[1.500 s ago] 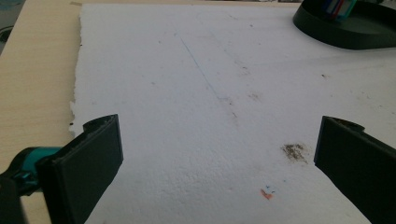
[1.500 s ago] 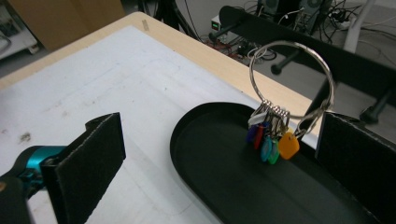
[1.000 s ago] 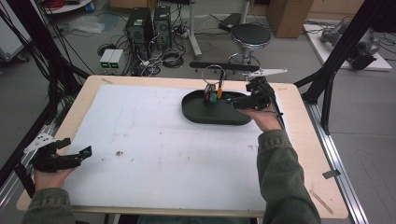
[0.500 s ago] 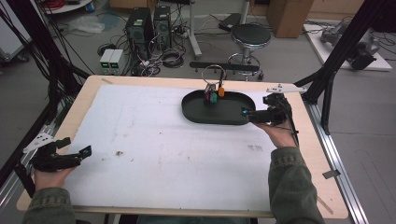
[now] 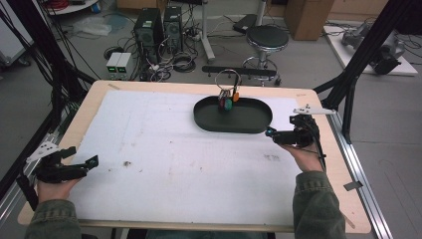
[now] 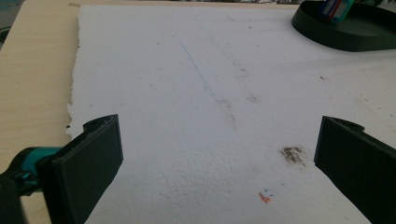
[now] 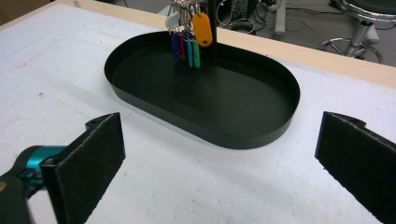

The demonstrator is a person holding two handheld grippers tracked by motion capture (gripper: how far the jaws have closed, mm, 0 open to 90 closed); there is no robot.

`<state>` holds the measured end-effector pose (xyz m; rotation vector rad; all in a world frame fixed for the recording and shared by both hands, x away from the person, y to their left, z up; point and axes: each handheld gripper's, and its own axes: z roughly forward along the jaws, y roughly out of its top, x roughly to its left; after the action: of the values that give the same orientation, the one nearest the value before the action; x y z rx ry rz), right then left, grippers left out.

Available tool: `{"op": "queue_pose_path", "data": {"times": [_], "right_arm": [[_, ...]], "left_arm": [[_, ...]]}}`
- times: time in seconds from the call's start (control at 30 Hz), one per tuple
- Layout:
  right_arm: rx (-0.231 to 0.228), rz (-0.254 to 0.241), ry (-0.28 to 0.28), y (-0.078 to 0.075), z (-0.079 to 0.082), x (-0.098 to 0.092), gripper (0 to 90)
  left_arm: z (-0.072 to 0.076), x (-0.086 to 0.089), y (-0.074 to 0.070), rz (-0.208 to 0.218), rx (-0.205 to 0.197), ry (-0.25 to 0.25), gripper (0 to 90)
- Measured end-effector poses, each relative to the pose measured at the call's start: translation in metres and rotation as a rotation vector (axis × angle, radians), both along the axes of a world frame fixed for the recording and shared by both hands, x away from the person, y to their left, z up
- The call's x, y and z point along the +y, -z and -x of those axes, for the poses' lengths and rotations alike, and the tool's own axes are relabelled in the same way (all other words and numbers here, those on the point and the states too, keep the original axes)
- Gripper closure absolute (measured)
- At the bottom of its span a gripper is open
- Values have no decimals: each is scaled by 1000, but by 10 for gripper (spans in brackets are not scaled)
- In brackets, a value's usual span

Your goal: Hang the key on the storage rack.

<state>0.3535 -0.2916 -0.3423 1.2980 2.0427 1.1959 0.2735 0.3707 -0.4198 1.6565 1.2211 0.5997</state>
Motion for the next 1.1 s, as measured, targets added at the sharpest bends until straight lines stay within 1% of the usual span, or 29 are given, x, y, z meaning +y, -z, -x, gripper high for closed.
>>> {"op": "queue_pose_path", "data": {"times": [0.07, 0.1, 0.13, 0.17, 0.23, 0.33, 0.4, 0.57, 0.63, 0.87, 1.1], "right_arm": [[1, -7, 11, 4, 3, -2, 6], [0, -8, 24, 10, 5, -4, 6], [0, -8, 24, 10, 5, -4, 6], [14, -7, 34, 16, 8, -5, 6], [15, 1, 37, 18, 10, -5, 6], [0, -13, 48, 26, 16, -7, 6], [-1, -12, 56, 31, 19, -8, 6], [-22, -14, 78, 41, 29, -12, 6], [-29, -18, 74, 46, 34, -12, 6], [-55, -43, 87, 57, 43, -11, 6], [-55, -49, 99, 65, 48, -12, 6]], "left_arm": [[0, 0, 0, -1, 1, 2, 17], [0, 0, 0, -1, 1, 1, 17], [0, 0, 0, 0, 0, 0, 17], [0, 0, 0, 1, 1, 2, 17], [0, 1, 0, 1, -1, 0, 17], [0, 1, 0, 0, -1, 2, 17], [0, 1, 0, 0, 0, 2, 17], [1, 1, 0, 1, -1, 1, 17], [1, 1, 0, 0, -1, 1, 17], [1, 1, 0, 1, -3, -2, 17], [1, 2, 0, 3, -2, -3, 17]]}}
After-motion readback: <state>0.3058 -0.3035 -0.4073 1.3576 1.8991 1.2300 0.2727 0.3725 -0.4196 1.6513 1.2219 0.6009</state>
